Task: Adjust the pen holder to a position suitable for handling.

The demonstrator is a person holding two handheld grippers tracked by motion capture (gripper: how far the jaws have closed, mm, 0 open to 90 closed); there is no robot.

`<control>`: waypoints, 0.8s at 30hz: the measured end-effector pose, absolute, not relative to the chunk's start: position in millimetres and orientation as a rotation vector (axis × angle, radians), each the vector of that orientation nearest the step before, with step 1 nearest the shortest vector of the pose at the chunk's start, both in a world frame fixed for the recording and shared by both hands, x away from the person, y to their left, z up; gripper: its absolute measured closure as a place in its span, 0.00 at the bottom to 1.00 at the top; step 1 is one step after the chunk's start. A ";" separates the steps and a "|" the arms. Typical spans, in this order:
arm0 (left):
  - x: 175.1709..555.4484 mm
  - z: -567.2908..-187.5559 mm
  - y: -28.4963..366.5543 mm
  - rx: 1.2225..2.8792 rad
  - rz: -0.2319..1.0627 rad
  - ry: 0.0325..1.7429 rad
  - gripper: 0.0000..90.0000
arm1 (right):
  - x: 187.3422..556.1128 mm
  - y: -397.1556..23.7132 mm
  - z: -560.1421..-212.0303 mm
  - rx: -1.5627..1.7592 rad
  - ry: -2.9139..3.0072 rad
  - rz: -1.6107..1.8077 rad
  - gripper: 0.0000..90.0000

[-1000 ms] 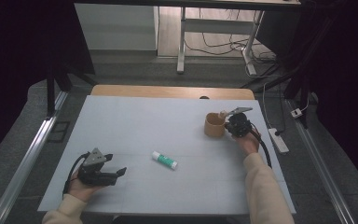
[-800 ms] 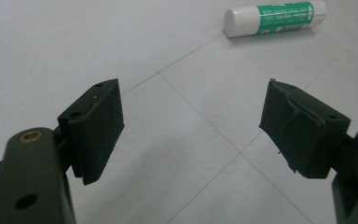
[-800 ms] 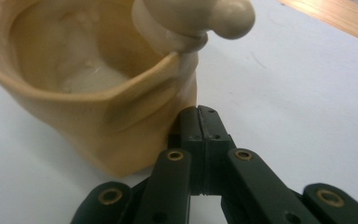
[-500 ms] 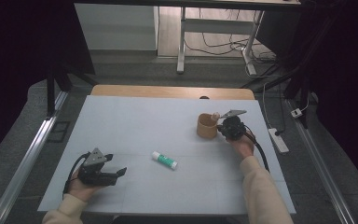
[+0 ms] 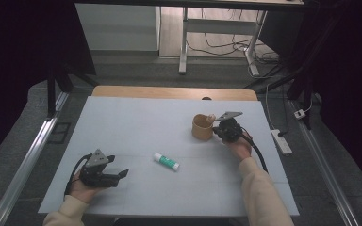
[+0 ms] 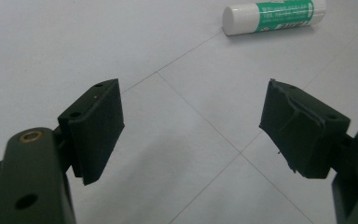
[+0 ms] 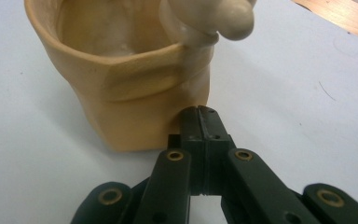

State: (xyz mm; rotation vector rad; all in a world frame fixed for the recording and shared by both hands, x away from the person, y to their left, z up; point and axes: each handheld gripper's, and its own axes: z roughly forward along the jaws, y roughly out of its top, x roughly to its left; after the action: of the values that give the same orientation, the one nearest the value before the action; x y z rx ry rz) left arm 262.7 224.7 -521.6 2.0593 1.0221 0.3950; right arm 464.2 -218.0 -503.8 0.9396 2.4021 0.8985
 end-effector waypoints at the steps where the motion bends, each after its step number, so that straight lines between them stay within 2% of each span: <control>1: 262.5 -521.5 224.7 2.061 0.396 1.020 0.23 | 464.6 -215.7 -503.8 0.940 2.405 0.899 0.99; 24: 262.6 -521.7 226.8 2.058 0.393 1.026 0.23 | 462.3 -173.8 -507.6 0.848 2.452 0.946 0.99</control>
State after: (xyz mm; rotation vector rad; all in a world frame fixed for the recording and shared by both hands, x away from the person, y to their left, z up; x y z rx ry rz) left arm 262.6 226.8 -521.7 2.0584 1.0256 0.3934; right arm 462.3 -173.8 -507.6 0.8482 2.4516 0.9460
